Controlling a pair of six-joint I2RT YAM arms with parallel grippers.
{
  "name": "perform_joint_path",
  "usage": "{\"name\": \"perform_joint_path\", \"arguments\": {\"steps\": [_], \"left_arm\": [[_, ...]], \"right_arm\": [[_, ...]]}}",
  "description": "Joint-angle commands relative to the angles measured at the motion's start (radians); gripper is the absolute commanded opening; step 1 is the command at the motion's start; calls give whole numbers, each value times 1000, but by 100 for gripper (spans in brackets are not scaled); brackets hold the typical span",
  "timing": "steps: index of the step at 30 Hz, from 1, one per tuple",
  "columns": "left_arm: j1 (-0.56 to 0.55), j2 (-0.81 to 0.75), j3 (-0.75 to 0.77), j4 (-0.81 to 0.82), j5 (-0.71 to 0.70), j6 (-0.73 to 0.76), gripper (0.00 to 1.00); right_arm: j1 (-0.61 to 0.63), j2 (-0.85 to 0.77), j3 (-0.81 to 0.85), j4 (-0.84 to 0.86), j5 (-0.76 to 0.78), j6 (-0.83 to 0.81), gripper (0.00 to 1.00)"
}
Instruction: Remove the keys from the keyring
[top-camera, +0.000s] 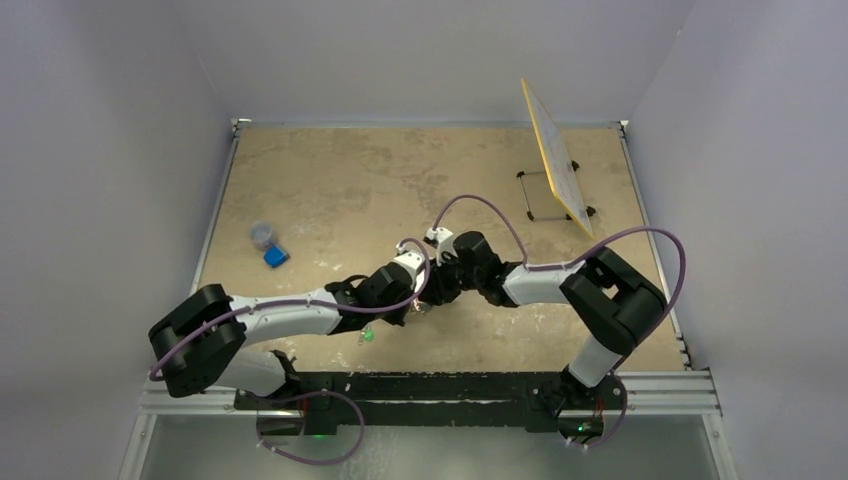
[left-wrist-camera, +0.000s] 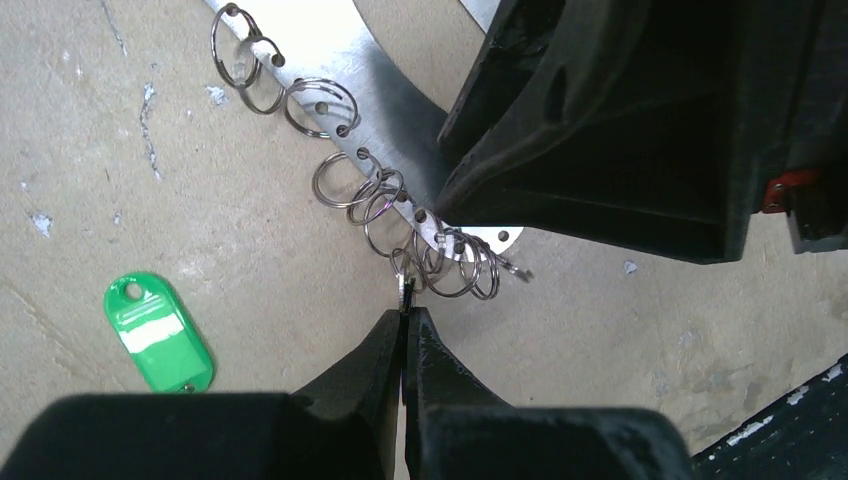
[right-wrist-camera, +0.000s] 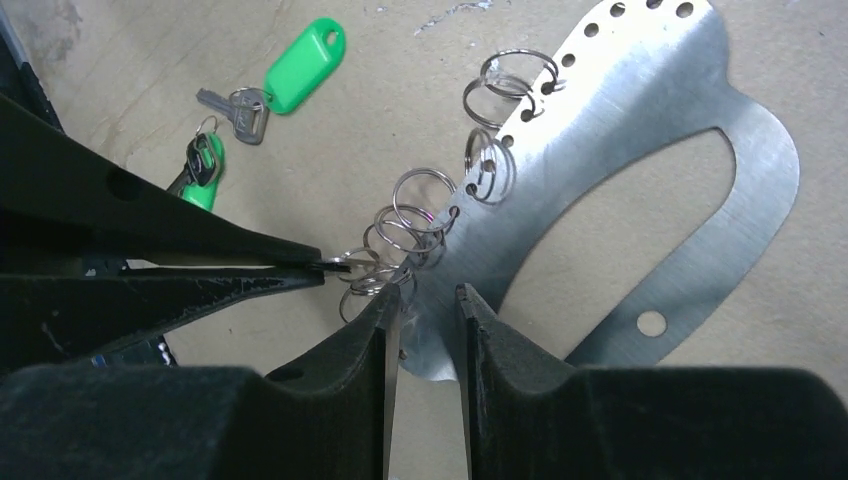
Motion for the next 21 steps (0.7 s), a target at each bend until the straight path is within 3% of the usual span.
{"name": "perform_joint_path", "arguments": {"steps": [1, 6, 8, 12, 21], "left_arm": [[0, -39, -24, -32, -1, -24, 0], [0, -107, -54, -83, -25, -55, 0], [0, -132, -76, -84, -24, -69, 0], [0, -152, -102, -84, -30, -88, 0], [0, -206, -77, -129, -84, -81, 0]], "right_arm": [[10, 30, 48, -14, 59, 1, 30], [4, 48, 86, -146, 245, 94, 32], [5, 9, 76, -109, 259, 76, 32], [7, -84, 59, -59, 189, 5, 34], [40, -80, 30, 52, 18, -70, 36]]}}
